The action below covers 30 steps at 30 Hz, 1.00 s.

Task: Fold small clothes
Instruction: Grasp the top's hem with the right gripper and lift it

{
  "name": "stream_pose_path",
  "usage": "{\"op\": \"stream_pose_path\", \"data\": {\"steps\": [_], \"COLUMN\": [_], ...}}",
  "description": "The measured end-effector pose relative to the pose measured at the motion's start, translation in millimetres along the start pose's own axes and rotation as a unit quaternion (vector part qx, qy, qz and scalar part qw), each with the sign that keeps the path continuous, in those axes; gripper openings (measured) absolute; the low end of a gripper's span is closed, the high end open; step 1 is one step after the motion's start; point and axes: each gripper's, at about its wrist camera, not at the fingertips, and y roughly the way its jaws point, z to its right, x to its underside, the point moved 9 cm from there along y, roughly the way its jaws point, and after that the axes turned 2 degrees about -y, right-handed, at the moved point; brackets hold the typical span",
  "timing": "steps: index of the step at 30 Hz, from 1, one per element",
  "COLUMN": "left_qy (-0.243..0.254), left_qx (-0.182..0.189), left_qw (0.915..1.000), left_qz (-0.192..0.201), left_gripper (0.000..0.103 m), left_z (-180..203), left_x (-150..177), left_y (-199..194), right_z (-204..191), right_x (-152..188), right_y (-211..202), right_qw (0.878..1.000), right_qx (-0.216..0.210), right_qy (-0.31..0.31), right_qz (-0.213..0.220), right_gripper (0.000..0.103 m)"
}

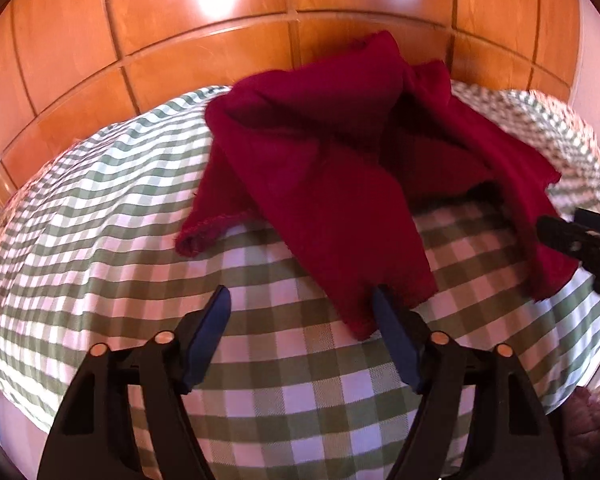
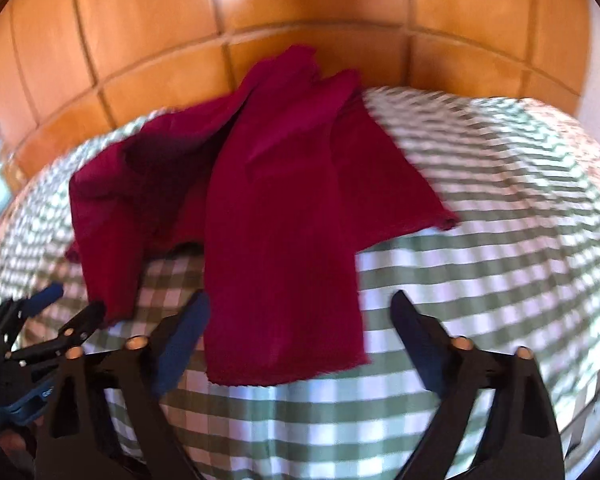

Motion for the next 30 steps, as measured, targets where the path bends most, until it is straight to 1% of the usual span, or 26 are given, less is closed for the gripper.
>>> {"op": "stream_pose_path", "data": {"steps": [1, 2, 3, 4, 5, 6, 7, 10, 11, 13, 15, 16, 17, 19, 20, 21, 22, 23, 24, 25, 26, 27, 29, 30], "left_qy": [0.001, 0.001, 0.005, 0.010, 0.011, 0.008, 0.002, -0.031, -0.046, -0.066, -0.093, -0.104, -0.118, -0.137, -0.145, -0.155, -0.171, -0.181, -0.193, -0.200, -0.211, -0.219, -0.240, -0.247], "left_qx": [0.007, 0.017, 0.029, 0.037, 0.042, 0.050, 0.060, 0.094, 0.101, 0.102, 0.100, 0.096, 0.088, 0.065, 0.055, 0.044, 0.031, 0.025, 0.013, 0.001, -0.016, -0.027, -0.055, -0.070], "left_qw": [1.0000, 0.9998, 0.9996, 0.9993, 0.9990, 0.9987, 0.9982, 0.9948, 0.9931, 0.9907, 0.9874, 0.9864, 0.9848, 0.9831, 0.9821, 0.9809, 0.9788, 0.9774, 0.9754, 0.9740, 0.9717, 0.9697, 0.9641, 0.9617], "left_qz": [0.000, 0.000, -0.002, -0.004, -0.005, -0.004, 0.000, 0.023, 0.037, 0.061, 0.079, 0.085, 0.091, 0.104, 0.107, 0.109, 0.108, 0.106, 0.106, 0.106, 0.105, 0.104, 0.099, 0.096], "left_gripper": [0.061, 0.047, 0.026, 0.016, 0.008, 0.007, 0.006, 0.006, 0.006, 0.005, 0.005, 0.005, 0.005, 0.005, 0.005, 0.005, 0.004, 0.004, 0.004, 0.004, 0.004, 0.004, 0.003, 0.000], "left_z": [2, 4, 7, 9, 10, 9, 8, -6, -15, -33, -59, -69, -84, -110, -121, -136, -152, -165, -180, -191, -208, -217, -249, -261], "left_x": [0, -1, -3, -5, -8, -11, -16, -44, -58, -81, -109, -116, -128, -144, -150, -156, -163, -168, -173, -177, -183, -183, -191, -193], "left_y": [2, 3, 2, 1, -2, -3, -7, -22, -29, -39, -45, -46, -45, -44, -43, -40, -36, -32, -29, -25, -21, -21, -14, -10], "right_z": [-5, -8, -11, -15, -15, -12, -6, 28, 42, 75, 102, 121, 126, 130, 126, 116, 100, 90, 73, 58, 40, 20, -6, -20], "right_x": [4, 6, 6, 3, 1, -3, -11, -40, -50, -74, -92, -103, -105, -110, -108, -102, -92, -86, -77, -70, -62, -52, -37, -30], "right_y": [11, 17, 18, 16, 13, 10, 4, -24, -32, -46, -53, -55, -56, -55, -51, -45, -34, -27, -20, -17, -11, -7, -2, 3], "right_qw": [1.000, 0.999, 0.999, 0.998, 0.997, 0.997, 0.997, 0.996, 0.995, 0.992, 0.990, 0.991, 0.992, 0.994, 0.996, 0.997, 0.998, 0.999, 0.999, 0.999, 0.999, 0.999, 0.998, 0.996], "right_qx": [-0.002, -0.002, 0.002, 0.003, 0.003, 0.002, 0.000, 0.043, 0.054, 0.089, 0.110, 0.112, 0.102, 0.069, 0.052, 0.032, 0.012, 0.004, -0.006, -0.016, -0.031, -0.044, -0.056, -0.057], "right_qy": [-0.017, -0.031, -0.046, -0.068, -0.078, -0.080, -0.076, -0.074, -0.066, -0.055, -0.038, -0.014, 0.003, 0.039, 0.045, 0.048, 0.048, 0.045, 0.036, 0.025, 0.007, -0.012, -0.039, -0.063], "right_qz": [-0.014, -0.022, -0.022, -0.016, -0.016, -0.015, -0.008, 0.033, 0.044, 0.067, 0.077, 0.075, 0.073, 0.071, 0.065, 0.053, 0.035, 0.024, 0.020, 0.018, 0.007, -0.003, -0.010, -0.018], "right_gripper": [0.067, 0.057, 0.047, 0.038, 0.021, 0.006, 0.001, 0.000, 0.000, 0.000, 0.000, 0.000, 0.000, 0.000, 0.000, 0.004, 0.029, 0.068, 0.080, 0.082, 0.082, 0.082, 0.082, 0.081]}}
